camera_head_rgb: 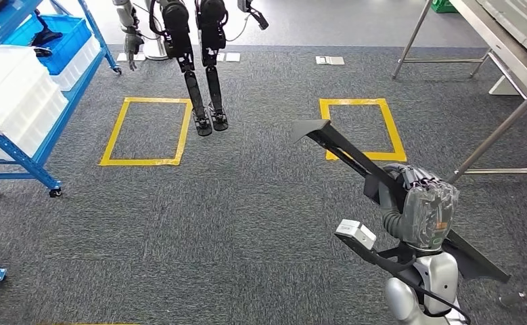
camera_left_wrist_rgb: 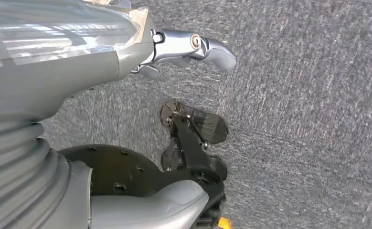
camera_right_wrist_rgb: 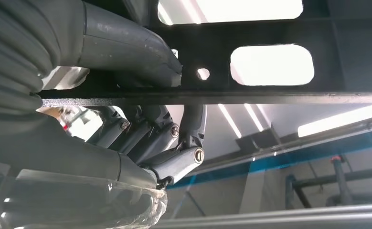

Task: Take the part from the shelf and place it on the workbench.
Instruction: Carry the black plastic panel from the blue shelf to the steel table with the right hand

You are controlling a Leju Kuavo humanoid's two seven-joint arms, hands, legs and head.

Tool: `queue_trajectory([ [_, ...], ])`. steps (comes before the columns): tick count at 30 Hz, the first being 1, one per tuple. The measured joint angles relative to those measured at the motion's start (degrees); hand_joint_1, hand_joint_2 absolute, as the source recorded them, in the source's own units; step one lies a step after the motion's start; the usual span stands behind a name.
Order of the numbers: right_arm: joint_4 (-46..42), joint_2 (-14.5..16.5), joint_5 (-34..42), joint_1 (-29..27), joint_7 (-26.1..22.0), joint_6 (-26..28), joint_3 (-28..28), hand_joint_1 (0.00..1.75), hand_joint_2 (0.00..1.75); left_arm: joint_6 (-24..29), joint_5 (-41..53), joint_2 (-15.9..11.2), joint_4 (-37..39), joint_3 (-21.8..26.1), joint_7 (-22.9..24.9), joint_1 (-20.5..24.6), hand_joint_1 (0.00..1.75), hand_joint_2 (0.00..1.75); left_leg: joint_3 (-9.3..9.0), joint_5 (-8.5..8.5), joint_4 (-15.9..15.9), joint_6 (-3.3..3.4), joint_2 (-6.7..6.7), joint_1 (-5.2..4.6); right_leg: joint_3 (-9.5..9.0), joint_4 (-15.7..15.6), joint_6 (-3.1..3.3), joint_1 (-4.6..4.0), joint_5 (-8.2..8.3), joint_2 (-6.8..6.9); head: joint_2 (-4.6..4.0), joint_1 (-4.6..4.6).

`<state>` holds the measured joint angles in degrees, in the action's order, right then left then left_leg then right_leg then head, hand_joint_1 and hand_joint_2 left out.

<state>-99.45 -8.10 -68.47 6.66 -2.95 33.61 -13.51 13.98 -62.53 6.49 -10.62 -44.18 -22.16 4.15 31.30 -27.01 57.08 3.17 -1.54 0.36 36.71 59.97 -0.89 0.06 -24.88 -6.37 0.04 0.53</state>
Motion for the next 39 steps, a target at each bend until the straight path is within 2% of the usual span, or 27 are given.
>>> queue_trajectory([
  [2,-0.1,-0.1,0.0,0.1,0.0,0.0,0.2,1.75,1.75,0.0,0.0,0.1,0.0,0.0,0.0,-0.1,0.0,1.75,-0.29,0.32,-0.6,0.16,1.62,-0.06,3.14,6.3,0.16,-0.05,-2.93,3.81,0.0,0.21],
  [4,-0.2,-0.1,0.0,-0.1,0.0,0.0,0.3,1.75,1.75,0.0,0.0,0.2,0.0,0.0,0.0,-0.2,0.0,1.75,-0.19,0.26,-0.6,0.16,3.37,-0.17,6.35,13.1,-0.19,0.41,-5.52,5.32,0.0,0.32],
  [5,-0.2,-0.2,0.0,-0.2,0.0,0.0,0.3,1.75,1.75,0.0,0.0,0.2,0.0,0.0,0.0,-0.2,0.0,1.75,-0.17,0.19,-0.6,0.09,4.17,-0.18,6.78,14.2,-0.62,0.73,-5.77,5.61,0.0,0.32],
  [6,-0.2,-0.2,0.0,-0.3,0.0,0.0,0.3,1.75,1.75,0.0,0.0,0.2,0.0,0.0,0.0,-0.2,0.0,1.75,-0.21,0.1,-0.6,-0.04,4.96,-0.15,5.82,12.7,-1.25,1.12,-5.06,5.98,0.0,0.33],
  [8,-0.2,-0.2,0.0,-0.3,0.0,0.0,0.4,1.75,1.75,0.0,0.0,0.2,0.0,0.0,0.0,-0.2,0.0,1.75,-0.49,-0.22,-0.5,-0.55,6.38,-0.11,1.28,4.8,-2.43,1.8,-2.49,8.11,0.0,0.34],
  [9,-0.2,-0.2,0.0,-0.3,0.0,0.0,0.4,1.75,1.75,0.0,0.0,0.2,0.0,0.0,0.0,-0.1,0.0,1.75,-0.62,-0.48,-0.4,-0.96,7.02,-0.19,-0.96,0.9,-2.61,1.76,-1.37,9.29,0.0,0.33],
  [10,-0.2,-0.2,0.0,-0.3,0.0,0.1,0.4,1.75,1.75,0.0,0.0,0.2,0.0,0.0,0.0,-0.1,0.0,1.75,-0.79,-0.71,-0.3,-1.35,7.55,-0.33,-2.26,-1.4,-2.42,1.67,-0.75,10.03,0.0,0.26],
  [11,-0.2,-0.2,0.0,-0.4,0.0,0.1,0.4,1.75,1.75,0.0,0.0,0.2,0.0,0.0,0.0,-0.1,0.0,1.75,-0.94,-0.91,-0.2,-1.69,8.07,-0.44,-2.72,-2.3,-2.03,1.44,-0.57,10.22,0.0,0.22],
  [12,-0.2,-0.2,0.0,-0.4,0.0,0.1,0.4,1.75,1.75,0.0,0.0,0.3,0.0,0.0,0.0,-0.1,0.0,1.75,-1.08,-1.04,-0.3,-1.98,8.61,-0.45,-2.68,-2.3,-1.6,1.15,-0.46,9.55,0.0,0.15],
  [13,-0.2,-0.3,0.0,-0.5,0.0,0.1,0.5,1.75,1.75,0.0,0.0,0.3,0.0,0.0,0.0,0.0,0.0,1.75,-1.2,-1.19,-0.2,-2.29,8.85,-0.27,-2.6,-2.3,-1.16,1.35,-0.38,8.81,0.0,0.14],
  [14,-0.3,-0.3,0.0,-0.5,0.0,0.1,0.5,1.75,1.75,0.0,0.0,0.3,0.0,0.0,0.0,0.1,0.0,1.75,-1.16,-1.61,0.1,-2.63,8.14,0.0,-2.6,-2.3,-0.83,1.46,-0.3,8.14,0.0,0.1],
  [15,-0.3,-0.3,0.0,-0.4,0.0,0.1,0.5,1.75,1.75,0.0,0.0,0.4,0.0,0.0,0.0,0.1,0.0,1.75,-0.74,-2.58,1.3,-2.92,6.69,0.22,-2.62,-2.4,-0.35,1.62,-0.21,7.51,0.0,0.02],
  [17,-0.4,-0.3,0.0,-0.4,0.0,0.1,0.5,1.75,1.75,0.0,0.0,0.4,0.0,0.0,0.0,0.0,0.0,1.75,1.95,-6.26,7.5,-3.18,2.96,0.46,-2.68,-2.4,0.42,1.67,-0.08,6.26,0.0,-0.23],
  [19,-0.5,-0.3,0.0,-0.4,0.0,0.1,0.5,1.75,1.75,0.0,0.0,0.4,0.0,0.0,0.0,-0.1,0.0,1.75,5.88,-9.49,15.3,-3.05,1.54,0.46,-2.65,-2.4,0.8,1.38,-0.05,4.85,0.0,-0.35],
  [20,-0.5,-0.3,0.0,-0.4,0.0,0.1,0.5,1.75,1.75,0.0,0.0,0.3,0.0,0.0,0.0,-0.2,0.0,1.75,7.01,-9.57,17.2,-2.93,1.42,0.46,-2.65,-2.4,0.85,1.26,-0.03,4.03,0.0,-0.35],
  [21,-0.5,-0.3,0.0,-0.4,0.0,0.1,0.5,1.75,1.75,0.0,0.0,0.3,0.0,0.0,0.0,-0.2,0.0,1.75,7.03,-8.4,16.6,-2.77,1.33,0.46,-2.69,-2.4,0.86,1.19,-0.03,3.18,0.0,-0.35],
  [22,-0.5,-0.3,0.0,-0.4,0.0,0.1,0.5,1.75,1.75,0.0,0.0,0.3,0.0,0.0,0.0,-0.2,0.0,1.75,5.94,-6.29,13.8,-2.58,1.07,0.49,-2.77,-2.3,0.85,1.18,-0.02,2.31,0.0,-0.35],
  [24,-0.5,-0.3,0.0,-0.4,0.0,0.1,0.5,1.75,1.75,0.0,0.0,0.3,0.0,0.0,0.0,-0.2,0.0,1.75,2.41,-2.19,5.9,-2.24,-1.1,0.68,-2.81,-2.2,0.74,1.04,0.0,0.81,0.0,-0.35],
  [26,-0.5,-0.3,0.0,-0.4,0.0,0.1,0.5,1.75,1.75,0.0,0.0,0.3,0.0,0.0,0.0,-0.2,0.0,1.75,0.55,-0.89,1.7,-2.15,-2.74,0.64,-2.46,-2.0,0.32,0.94,0.13,-0.37,0.0,-0.29],
  [28,-0.5,-0.3,0.0,-0.4,0.0,0.1,0.5,1.75,1.75,0.0,0.0,0.3,0.0,0.0,0.0,-0.1,0.0,1.75,0.41,-0.86,1.2,-1.89,-1.92,0.18,-1.91,-2.3,-0.45,1.07,0.51,-1.52,0.0,-0.28],
  [29,-0.5,-0.3,0.0,-0.5,0.0,0.1,0.5,1.75,1.75,0.0,0.0,0.3,0.0,0.0,0.0,-0.1,0.0,1.75,0.32,-0.56,0.9,-1.49,-1.22,0.08,-1.59,-2.2,-0.76,1.12,0.56,-1.45,0.0,-0.28],
  [31,-0.6,-0.4,0.0,-0.4,0.0,0.1,0.5,1.75,1.75,0.0,0.0,0.3,0.0,0.0,0.0,0.0,0.0,1.75,0.14,0.05,0.1,-0.62,0.32,0.08,0.09,0.6,-0.8,0.9,-0.83,1.24,0.0,-0.09],
  [33,-0.6,-0.4,0.0,-0.3,0.0,0.1,0.5,1.75,1.75,0.0,0.0,0.3,0.0,0.0,0.0,-0.1,0.0,1.75,0.16,0.24,-0.2,-0.16,1.94,-0.04,3.43,7.6,-0.42,0.7,-4.13,4.61,0.0,0.13],
  [35,-0.6,-0.4,0.0,-0.4,0.0,0.1,0.5,1.75,1.75,0.0,0.0,0.3,0.0,0.0,0.0,-0.2,0.0,1.75,0.31,0.2,-0.2,-0.09,3.53,-0.22,6.07,13.6,-0.61,0.8,-6.39,5.48,0.0,0.15],
  [36,-0.6,-0.4,0.0,-0.5,0.0,0.1,0.5,1.75,1.75,0.0,0.0,0.3,0.0,0.0,0.0,-0.2,0.0,1.75,0.36,0.18,-0.2,-0.12,4.27,-0.27,5.9,13.8,-0.96,0.87,-6.32,5.68,0.0,0.16],
  [37,-0.5,-0.4,0.0,-0.5,0.0,0.1,0.5,1.75,1.75,0.0,0.0,0.3,0.0,0.0,0.0,-0.2,0.0,1.75,0.34,0.14,-0.2,-0.18,4.94,-0.28,4.41,11.5,-1.41,0.96,-5.42,6.02,0.0,0.15],
  [39,-0.5,-0.4,0.0,-0.5,0.0,0.1,0.5,1.75,1.75,0.0,0.0,0.3,0.0,0.0,0.0,-0.2,0.0,1.75,0.15,-0.06,-0.1,-0.5,6.1,-0.38,-0.54,3.1,-2.04,1.0,-2.84,7.82,0.01,0.17],
])
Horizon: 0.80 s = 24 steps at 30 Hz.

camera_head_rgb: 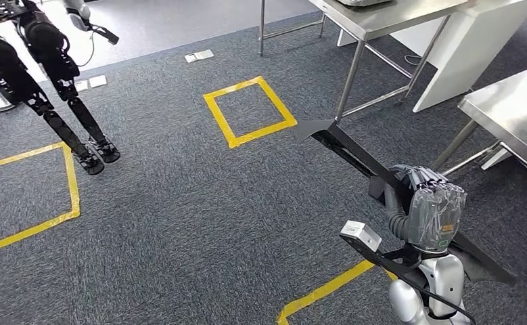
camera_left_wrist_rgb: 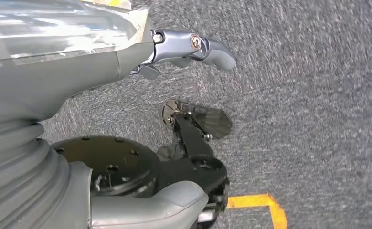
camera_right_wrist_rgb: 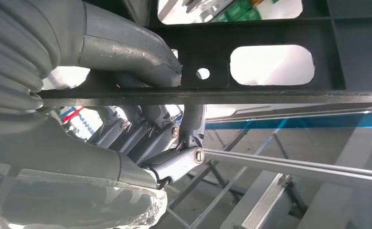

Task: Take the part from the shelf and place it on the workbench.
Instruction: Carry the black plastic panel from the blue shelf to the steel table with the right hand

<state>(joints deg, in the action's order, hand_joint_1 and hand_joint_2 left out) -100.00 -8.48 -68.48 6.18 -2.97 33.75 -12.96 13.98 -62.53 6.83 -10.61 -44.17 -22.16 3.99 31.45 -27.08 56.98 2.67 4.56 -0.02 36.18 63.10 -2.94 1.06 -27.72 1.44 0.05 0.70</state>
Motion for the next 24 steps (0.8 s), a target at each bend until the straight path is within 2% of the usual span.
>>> queue_trajectory([
  [1,0.0,0.0,0.0,0.0,0.0,0.0,0.0,1.75,1.75,0.0,0.0,0.0,0.0,0.0,0.0,0.0,0.0,1.75,-0.1,-0.15,0.1,-0.27,0.44,-0.14,-1.93,-3.4,0.08,-0.14,0.94,0.79,0.0,-0.02],
  [2,0.0,0.0,0.0,0.1,0.0,0.0,0.0,1.75,1.75,0.0,0.0,0.0,0.0,0.0,0.0,0.0,0.0,1.75,-0.2,-0.3,0.1,-0.54,0.84,-0.29,-2.96,-5.2,0.34,-0.26,1.42,1.26,0.0,-0.04],
  [4,0.0,0.0,0.0,0.0,0.0,0.0,0.0,1.75,1.75,0.0,0.0,0.0,0.0,0.0,0.0,0.1,0.0,1.75,-0.38,-0.49,0.2,-1.06,1.71,-0.41,-3.14,-5.8,1.04,-0.49,1.71,0.53,-0.01,-0.1],
  [5,0.0,0.0,0.0,0.0,0.0,0.0,0.0,1.75,1.75,0.0,0.0,0.0,0.0,0.0,0.0,0.1,0.0,1.75,-0.42,-0.68,0.3,-1.33,1.94,-0.26,-3.14,-5.9,1.35,-0.2,1.84,-0.04,-0.01,-0.13],
  [6,-0.1,0.0,0.0,0.0,0.0,0.0,0.0,1.75,1.75,0.0,0.0,0.1,0.0,0.0,0.0,0.2,0.0,1.75,-0.31,-1.2,0.8,-1.64,1.35,-0.07,-3.18,-6.0,1.66,0.01,1.95,-0.61,-0.01,-0.2],
  [7,-0.2,0.0,0.0,0.1,0.0,0.1,0.0,1.75,1.75,0.0,0.0,0.1,0.0,0.0,0.0,0.2,0.0,1.75,0.3,-2.38,2.4,-1.95,0.06,0.13,-3.25,-6.0,2.1,0.25,2.06,-1.08,-0.01,-0.28],
  [8,-0.2,0.0,0.0,0.1,0.0,0.1,0.0,1.75,1.75,0.0,0.0,0.1,0.0,0.0,0.0,0.2,0.0,1.75,1.39,-4.0,5.0,-2.19,-1.59,0.32,-3.32,-6.1,2.49,0.45,2.15,-1.47,-0.01,-0.44],
  [9,-0.2,0.0,0.0,0.2,0.0,0.1,0.0,1.75,1.75,0.0,0.0,0.1,0.0,0.0,0.0,0.1,0.0,1.75,3.19,-6.07,9.0,-2.36,-3.21,0.44,-3.28,-6.1,2.77,0.37,2.17,-1.87,-0.01,-0.55],
  [10,-0.2,0.0,0.0,0.1,0.0,0.1,0.0,1.75,1.75,0.0,0.0,0.1,0.0,0.0,0.0,0.0,0.0,1.75,5.26,-7.85,13.2,-2.48,-4.15,0.52,-3.26,-6.0,2.98,0.27,2.19,-2.29,-0.01,-0.62],
  [11,-0.2,0.1,0.0,0.1,0.0,0.1,0.0,1.75,1.75,0.0,0.0,0.1,0.0,0.0,0.0,-0.1,0.0,1.75,6.91,-8.67,16.3,-2.57,-4.51,0.58,-3.25,-6.0,3.04,0.19,2.21,-2.81,-0.01,-0.66],
  [12,-0.2,0.1,0.1,0.1,-0.1,0.1,0.0,1.75,1.75,-0.1,-0.1,0.0,0.0,0.0,0.0,-0.1,0.0,1.75,7.81,-8.42,17.6,-2.62,-4.69,0.64,-3.27,-6.0,3.05,0.11,2.2,-3.54,-0.01,-0.65],
  [13,-0.2,0.1,0.3,0.2,-0.4,0.1,0.0,1.75,1.75,-0.5,-0.3,0.0,0.0,0.0,0.0,-0.2,0.0,1.75,7.44,-6.9,16.3,-2.63,-4.83,0.72,-3.31,-6.0,3.04,0.08,2.2,-4.24,-0.01,-0.64],
  [14,-0.2,0.2,0.5,0.4,-0.7,0.0,-0.1,1.75,1.75,-1.1,-0.5,-0.1,0.0,0.0,-0.1,-0.2,0.0,1.75,6.08,-4.67,13.0,-2.61,-5.33,0.87,-3.34,-5.9,3.03,0.09,2.19,-5.0,-0.01,-0.65],
  [15,-0.2,0.4,0.6,0.7,-1.0,-0.2,-0.4,1.75,1.75,-1.8,-0.8,-0.3,0.0,0.0,-0.1,-0.4,0.0,1.75,4.3,-2.55,9.0,-2.57,-6.74,1.12,-3.28,-5.7,3.01,0.12,2.19,-5.76,-0.01,-0.65],
  [16,-0.2,0.7,0.6,1.3,-1.2,-0.4,-0.7,1.75,1.75,-2.5,-1.1,-0.6,0.0,0.1,-0.1,-0.6,0.0,1.75,2.67,-1.17,5.3,-2.56,-8.22,1.36,-3.09,-5.5,2.91,-0.01,2.17,-6.45,-0.01,-0.62],
  [18,-0.2,1.2,0.5,2.3,-1.3,-0.8,-1.4,1.75,1.75,-3.4,-1.4,-1.0,0.0,0.2,-0.2,-0.9,0.0,1.75,1.09,-0.43,1.7,-2.39,-9.94,1.37,-2.35,-5.3,2.34,-0.04,2.39,-7.95,-0.01,-0.61],
  [20,-0.2,1.4,0.4,2.8,-1.2,-1.1,-1.8,1.75,1.75,-3.7,-1.6,-1.2,0.0,0.3,-0.4,-0.9,0.0,1.75,0.9,-0.34,1.2,-1.68,-8.6,0.98,-1.64,-5.4,1.43,0.1,2.82,-9.34,-0.01,-0.62],
  [21,-0.2,1.5,0.4,2.9,-1.2,-1.2,-1.9,1.75,1.75,-3.8,-1.7,-1.2,0.0,0.4,-0.5,-0.8,0.0,1.75,0.74,-0.07,0.8,-1.17,-7.84,0.87,-1.22,-5.1,1.16,0.11,2.76,-8.85,-0.01,-0.62],
  [22,-0.1,1.5,0.4,3.1,-1.2,-1.3,-2.0,1.75,1.75,-3.9,-1.8,-1.3,0.0,0.5,-0.7,-0.8,0.0,1.75,0.6,0.24,0.3,-0.69,-7.0,0.85,-0.49,-3.9,1.08,0.01,2.24,-7.56,-0.01,-0.47],
  [24,0.1,1.6,0.5,3.8,-1.2,-1.4,-2.4,1.75,1.75,-4.2,-2.0,-1.3,0.0,0.7,-1.0,-0.9,0.0,1.75,0.45,0.54,-0.1,-0.14,-5.2,0.67,2.35,1.7,1.45,-0.13,-0.3,-4.01,-0.01,-0.15],
])
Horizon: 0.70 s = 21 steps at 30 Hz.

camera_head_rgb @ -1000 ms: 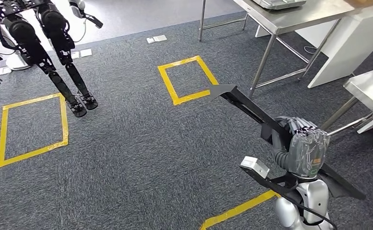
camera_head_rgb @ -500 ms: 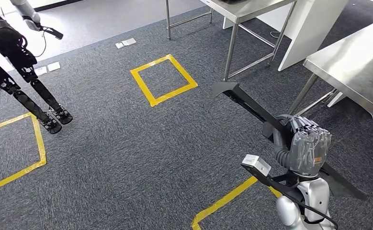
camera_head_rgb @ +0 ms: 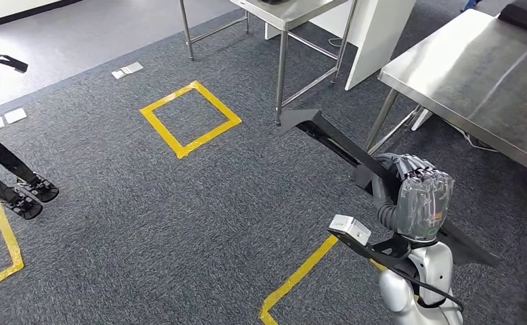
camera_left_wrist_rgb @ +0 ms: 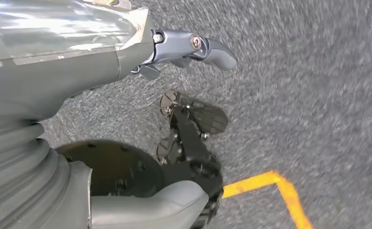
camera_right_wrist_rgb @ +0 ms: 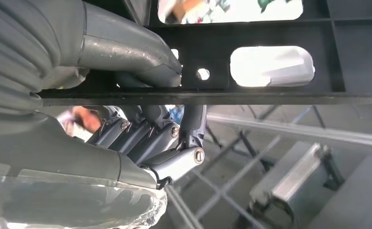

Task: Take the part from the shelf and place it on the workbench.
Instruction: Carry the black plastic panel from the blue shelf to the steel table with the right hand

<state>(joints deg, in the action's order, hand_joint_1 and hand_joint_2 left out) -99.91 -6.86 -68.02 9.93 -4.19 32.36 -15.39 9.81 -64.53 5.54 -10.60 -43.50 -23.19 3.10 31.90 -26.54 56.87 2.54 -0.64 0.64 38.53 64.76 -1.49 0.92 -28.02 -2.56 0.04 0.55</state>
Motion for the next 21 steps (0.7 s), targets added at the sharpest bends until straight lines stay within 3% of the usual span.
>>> queue_trajectory([
  [2,0.4,0.1,-0.1,0.4,0.1,-0.1,-0.5,1.75,1.75,-0.4,-0.3,-0.1,0.0,0.2,-0.1,-0.1,0.0,1.75,0.08,-0.05,0.0,0.14,1.83,-0.23,3.15,6.7,0.12,0.01,-2.53,1.44,0.01,0.19],
  [3,0.6,0.2,-0.1,0.4,0.1,-0.1,-0.7,1.75,1.75,-0.4,-0.4,-0.1,0.0,0.4,-0.1,-0.1,0.0,1.75,0.11,-0.08,0.0,0.15,2.68,-0.28,3.69,8.1,-0.09,0.06,-2.87,1.71,0.0,0.19],
  [4,0.9,0.2,-0.2,0.4,0.2,-0.1,-0.8,1.75,1.75,0.0,-0.5,-0.1,0.0,0.5,0.0,-0.1,0.0,1.75,0.12,-0.11,0.0,0.12,3.46,-0.31,3.02,7.3,-0.48,0.13,-2.34,2.02,0.0,0.21],
  [5,1.2,0.2,-0.3,0.5,0.4,-0.1,-0.9,1.75,1.75,0.7,-0.7,0.1,0.0,0.6,0.0,0.0,0.0,1.75,0.09,-0.16,0.1,0.04,4.2,-0.32,1.2,4.2,-0.94,0.23,-1.14,2.64,0.0,0.21],
  [7,1.6,0.2,-0.4,1.1,0.5,-0.1,-1.0,1.75,1.75,2.2,-0.9,0.6,0.0,0.9,0.2,0.3,0.0,1.75,-0.05,-0.39,0.2,-0.34,5.49,-0.49,-3.28,-3.9,-1.41,0.18,1.23,5.21,0.0,0.2],
  [9,1.9,0.2,-0.4,1.8,0.6,-0.1,-1.1,1.75,1.75,2.9,-0.9,1.2,0.0,1.0,0.2,0.6,0.0,1.75,-0.26,-0.68,0.3,-0.91,6.51,-0.75,-5.12,-7.4,-0.97,-0.2,2.12,6.56,0.0,0.14],
  [11,2.1,0.1,-0.4,2.1,0.7,-0.1,-0.9,1.75,1.75,2.9,-0.8,1.6,0.0,1.0,0.4,0.8,0.0,1.75,-0.53,-0.9,0.3,-1.48,7.46,-0.67,-5.01,-7.4,-0.27,-0.36,2.33,5.37,0.0,0.07],
  [12,2.1,0.0,-0.3,2.1,0.7,-0.1,-0.8,1.75,1.75,2.8,-0.6,1.7,-0.1,1.0,0.4,0.9,0.0,1.75,-0.56,-1.24,0.6,-1.84,7.03,-0.48,-5.06,-7.5,0.03,-0.18,2.45,4.67,0.0,0.0],
  [14,2.1,0.0,-0.3,2.2,1.0,-0.1,-0.6,1.75,1.75,2.6,-0.4,1.8,-0.1,1.0,0.5,0.9,0.0,1.75,0.56,-3.49,3.7,-2.43,4.23,-0.09,-5.23,-7.7,0.92,0.38,2.73,3.35,0.0,-0.1],
  [16,2.2,0.0,-0.3,2.2,1.1,0.0,-0.6,1.75,1.75,2.5,-0.4,1.8,-0.1,1.0,0.5,0.8,0.0,1.75,3.78,-7.28,10.8,-2.66,1.33,0.07,-5.17,-7.7,1.59,0.39,2.86,2.04,0.0,-0.18],
  [18,2.2,0.0,-0.3,2.0,1.2,0.0,-0.6,1.75,1.75,2.4,-0.4,1.7,-0.1,1.0,0.6,0.7,0.0,1.75,6.68,-8.95,16.3,-2.74,0.61,0.09,-5.12,-7.6,1.77,0.21,2.91,0.45,0.0,-0.18],
  [19,2.2,0.0,-0.3,1.9,1.2,0.0,-0.6,1.75,1.75,2.4,-0.4,1.7,-0.1,1.0,0.6,0.7,0.0,1.75,6.87,-8.12,16.3,-2.69,0.51,0.11,-5.13,-7.6,1.76,0.18,2.92,-0.4,0.0,-0.18],
  [21,2.2,0.0,-0.2,2.0,1.2,0.0,-0.6,1.75,1.75,2.4,-0.4,1.7,-0.1,1.0,0.4,0.7,0.0,1.75,4.25,-4.0,10.3,-2.46,-0.51,0.31,-5.18,-7.4,1.73,0.2,2.92,-2.08,0.0,-0.19],
])
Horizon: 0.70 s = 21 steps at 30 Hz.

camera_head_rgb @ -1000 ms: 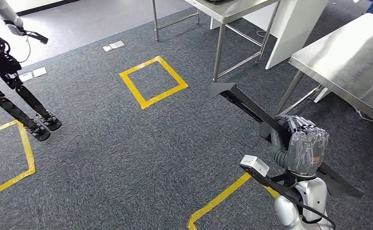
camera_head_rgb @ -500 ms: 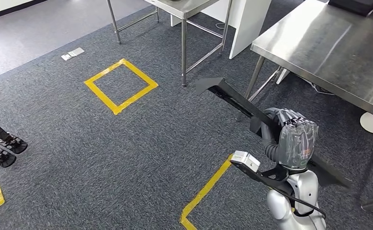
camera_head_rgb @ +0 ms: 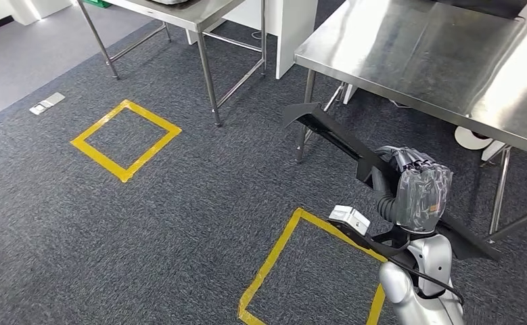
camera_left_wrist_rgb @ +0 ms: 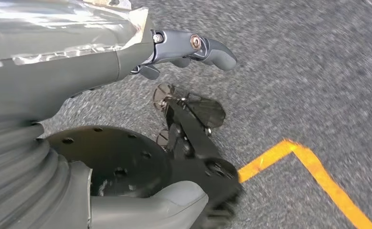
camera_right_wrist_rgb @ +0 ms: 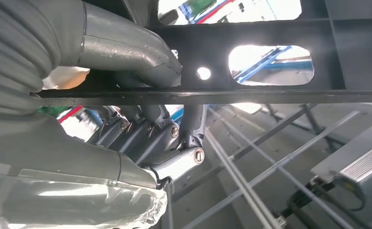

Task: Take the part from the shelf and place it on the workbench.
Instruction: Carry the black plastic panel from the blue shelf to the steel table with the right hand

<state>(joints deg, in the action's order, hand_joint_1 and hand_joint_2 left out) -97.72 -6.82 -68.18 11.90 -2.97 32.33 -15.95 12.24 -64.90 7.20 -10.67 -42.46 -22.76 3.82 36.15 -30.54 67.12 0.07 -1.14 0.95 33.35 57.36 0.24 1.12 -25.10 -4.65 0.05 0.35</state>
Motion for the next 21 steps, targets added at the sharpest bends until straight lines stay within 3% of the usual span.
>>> queue_trajectory([
  [2,0.0,0.1,0.1,0.2,0.0,0.0,0.0,1.75,1.75,0.0,0.0,-0.1,0.0,0.0,-0.2,0.0,0.0,1.75,-3.01,2.69,-6.7,0.25,-2.57,0.31,0.28,0.3,-0.25,-0.19,0.03,-1.45,-0.01,0.06],
  [3,0.0,0.1,0.1,0.4,0.1,0.0,0.0,1.75,1.75,0.0,0.0,-0.2,0.0,0.0,-0.3,0.1,0.0,1.75,-3.67,2.96,-8.3,0.37,-3.41,0.3,0.58,0.3,-0.53,-0.25,0.13,-2.06,-0.01,0.06],
  [4,0.0,0.1,0.1,0.5,0.1,-0.1,0.0,1.75,1.75,-0.1,0.0,-0.2,0.0,0.0,-0.3,0.1,0.0,1.75,-3.85,2.78,-8.8,0.52,-3.58,0.16,0.9,0.3,-0.92,-0.25,0.27,-2.69,-0.01,0.08],
  [5,0.0,0.1,0.1,0.5,0.1,-0.1,0.0,1.75,1.75,-0.1,0.0,-0.2,0.0,0.0,-0.3,0.1,0.0,1.75,-3.89,2.92,-9.0,0.79,-2.87,0.01,1.29,0.1,-1.41,-0.18,0.49,-3.35,-0.01,0.07],
  [6,0.0,0.1,0.1,0.5,0.1,-0.1,0.1,1.75,1.75,-0.1,0.0,-0.2,0.0,0.0,-0.4,0.2,0.0,1.75,-4.01,3.17,-9.3,1.2,-2.11,-0.05,1.61,0.2,-1.77,-0.11,0.57,-3.15,-0.01,0.04],
  [8,0.0,0.1,0.2,0.7,0.1,-0.1,0.2,1.75,1.75,-0.2,0.0,-0.2,0.0,0.0,-0.4,0.3,0.0,1.75,-4.26,3.69,-10.1,2.11,-0.55,0.01,3.09,2.6,-1.91,-0.29,-0.61,-0.34,0.0,0.34],
  [10,0.1,0.1,0.2,1.0,0.1,-0.1,0.3,1.75,1.75,-0.2,0.0,-0.1,0.0,0.0,-0.4,0.2,0.0,1.75,-4.34,3.79,-10.4,2.54,1.02,-0.11,6.31,9.3,-1.53,-0.42,-3.74,2.98,0.0,0.71],
  [12,0.2,0.1,0.2,1.1,0.1,-0.1,0.3,1.75,1.75,-0.3,0.0,-0.1,0.0,0.0,-0.2,0.1,0.0,1.75,-4.31,3.72,-10.3,2.59,2.64,-0.23,9.6,16.3,-1.67,-0.29,-6.21,3.77,0.0,0.8],
  [13,0.3,0.1,0.2,1.1,0.1,-0.1,0.3,1.75,1.75,-0.3,0.0,-0.2,0.0,0.0,-0.2,0.1,0.0,1.75,-4.31,3.65,-10.3,2.54,3.44,-0.24,9.9,17.1,-2.06,-0.14,-6.26,3.95,0.0,0.81],
  [15,0.5,0.0,0.3,1.1,0.1,-0.1,0.3,1.75,1.75,-0.2,0.1,-0.1,0.0,0.0,-0.2,0.1,0.0,1.75,-4.5,3.43,-10.3,2.24,4.88,-0.19,6.74,11.5,-3.2,0.29,-3.85,4.9,-0.01,0.81],
  [17,0.6,0.0,0.4,1.3,0.1,-0.1,0.3,1.75,1.75,0.0,0.1,-0.1,0.0,0.0,-0.2,0.2,0.0,1.75,-4.78,3.0,-10.2,1.59,6.1,-0.42,2.17,3.1,-3.77,0.31,-1.19,7.29,-0.01,0.8],
  [19,0.7,-0.1,0.7,1.5,0.2,-0.1,0.3,1.75,1.75,0.3,0.1,-0.2,0.0,0.0,-0.2,0.2,0.0,1.75,-5.11,2.65,-10.1,0.97,7.02,-0.77,0.64,0.2,-3.3,-0.04,-0.43,8.17,-0.01,0.66],
  [21,0.7,-0.2,0.8,1.6,0.3,-0.1,0.4,1.75,1.75,0.4,0.1,-0.3,0.0,0.0,-0.2,0.3,0.0,1.75,-5.49,2.49,-10.2,0.48,7.9,-0.66,0.78,0.3,-2.57,-0.09,-0.31,6.82,-0.01,0.54],
])
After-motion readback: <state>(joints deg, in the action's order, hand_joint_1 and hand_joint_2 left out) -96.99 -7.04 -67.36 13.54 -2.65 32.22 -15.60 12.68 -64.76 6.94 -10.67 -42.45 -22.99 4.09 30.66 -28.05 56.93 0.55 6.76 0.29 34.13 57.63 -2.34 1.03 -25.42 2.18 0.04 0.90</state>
